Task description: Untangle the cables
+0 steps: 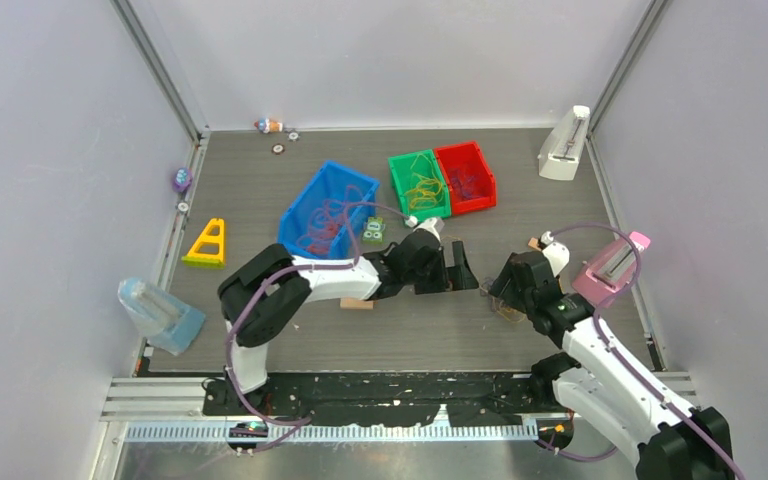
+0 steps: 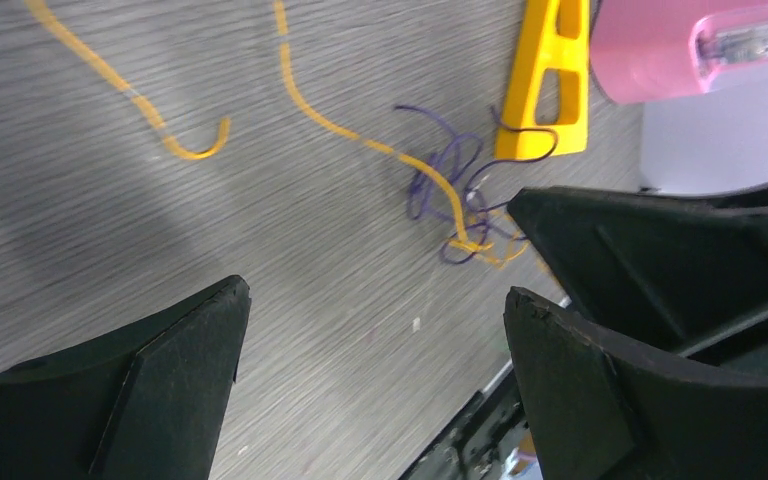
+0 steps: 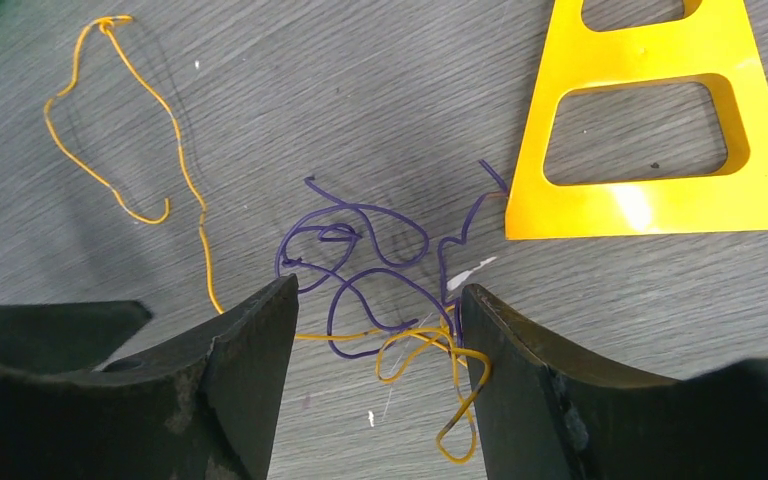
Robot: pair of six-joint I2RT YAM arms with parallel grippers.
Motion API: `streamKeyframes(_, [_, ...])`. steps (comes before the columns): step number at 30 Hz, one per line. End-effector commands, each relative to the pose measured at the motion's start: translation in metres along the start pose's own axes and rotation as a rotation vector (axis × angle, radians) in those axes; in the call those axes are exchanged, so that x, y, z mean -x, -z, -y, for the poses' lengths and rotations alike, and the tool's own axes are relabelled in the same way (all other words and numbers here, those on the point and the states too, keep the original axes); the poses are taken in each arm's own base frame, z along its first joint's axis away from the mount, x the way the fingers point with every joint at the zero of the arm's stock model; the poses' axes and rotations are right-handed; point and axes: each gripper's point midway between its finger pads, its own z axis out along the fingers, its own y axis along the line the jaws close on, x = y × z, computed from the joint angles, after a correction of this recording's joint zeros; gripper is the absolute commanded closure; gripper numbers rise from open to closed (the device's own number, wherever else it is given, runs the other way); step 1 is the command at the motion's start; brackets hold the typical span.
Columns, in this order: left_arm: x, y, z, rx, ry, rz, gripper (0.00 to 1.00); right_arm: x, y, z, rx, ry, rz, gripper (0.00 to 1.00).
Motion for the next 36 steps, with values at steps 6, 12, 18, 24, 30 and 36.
streamKeyframes(6, [0.015, -0.044, 0.058, -0.117, 0.132, 0.064, 0.25, 0.018, 0.014, 0.004, 0.018, -0.054, 0.102, 0.33])
streamKeyframes(12, [0.020, -0.059, 0.048, -0.114, 0.112, 0.089, 0.95, 0.037, 0.032, 0.016, -0.003, -0.077, 0.200, 0.30])
streamKeyframes(18, [0.018, -0.018, 0.047, -0.159, -0.105, 0.112, 1.00, 0.052, 0.037, 0.008, -0.027, 0.023, 0.187, 0.25])
streamKeyframes(24, [-0.012, 0.013, 0.025, -0.207, -0.232, 0.051, 1.00, 0.052, 0.027, -0.024, 0.039, 0.162, 0.068, 0.18])
streamKeyframes(30, [-0.028, 0.016, 0.011, -0.220, -0.232, 0.023, 1.00, 0.006, 0.007, -0.045, 0.161, 0.162, -0.112, 0.11])
streamKeyframes(36, [-0.031, 0.017, 0.005, -0.210, -0.227, 0.017, 1.00, -0.030, -0.010, -0.031, 0.153, 0.122, -0.176, 0.07])
